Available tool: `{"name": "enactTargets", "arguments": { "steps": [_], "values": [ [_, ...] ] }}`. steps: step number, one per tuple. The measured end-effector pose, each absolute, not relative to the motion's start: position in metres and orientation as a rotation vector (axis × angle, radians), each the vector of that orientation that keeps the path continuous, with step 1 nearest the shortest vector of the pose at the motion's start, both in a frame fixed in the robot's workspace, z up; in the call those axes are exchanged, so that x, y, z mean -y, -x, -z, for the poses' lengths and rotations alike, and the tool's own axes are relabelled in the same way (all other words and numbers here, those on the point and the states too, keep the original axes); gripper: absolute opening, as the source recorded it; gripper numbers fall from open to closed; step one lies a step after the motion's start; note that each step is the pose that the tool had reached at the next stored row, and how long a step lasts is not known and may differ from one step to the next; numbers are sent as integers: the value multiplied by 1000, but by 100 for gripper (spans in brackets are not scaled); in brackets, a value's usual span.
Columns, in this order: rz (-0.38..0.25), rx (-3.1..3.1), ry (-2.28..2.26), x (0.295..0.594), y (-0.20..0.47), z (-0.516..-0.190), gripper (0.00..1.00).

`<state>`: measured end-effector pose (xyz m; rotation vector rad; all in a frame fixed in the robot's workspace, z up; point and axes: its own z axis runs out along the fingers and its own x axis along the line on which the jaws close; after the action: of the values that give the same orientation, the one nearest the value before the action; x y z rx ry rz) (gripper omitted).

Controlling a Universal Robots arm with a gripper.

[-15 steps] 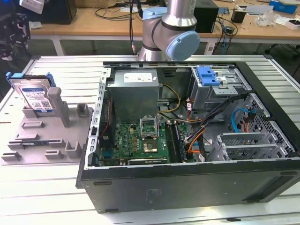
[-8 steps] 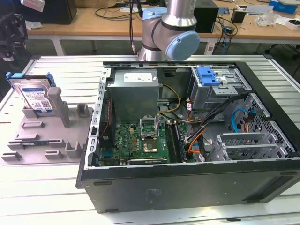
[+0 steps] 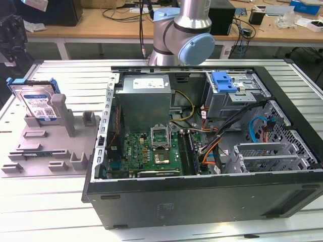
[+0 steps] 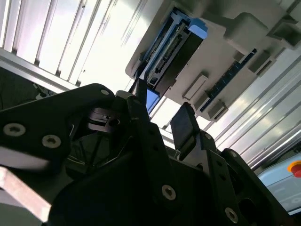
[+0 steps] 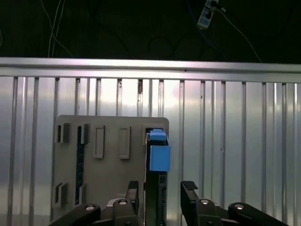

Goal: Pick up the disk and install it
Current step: 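Pick up the disk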

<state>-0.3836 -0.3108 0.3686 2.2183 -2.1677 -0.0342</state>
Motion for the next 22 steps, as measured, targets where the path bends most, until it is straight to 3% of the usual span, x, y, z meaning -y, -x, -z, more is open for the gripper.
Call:
{"name": "enactTargets", "arguments": {
  "steps": [22],
  "values": [
    [33, 2168, -2218, 310, 395, -352, 48]
  ]
}}
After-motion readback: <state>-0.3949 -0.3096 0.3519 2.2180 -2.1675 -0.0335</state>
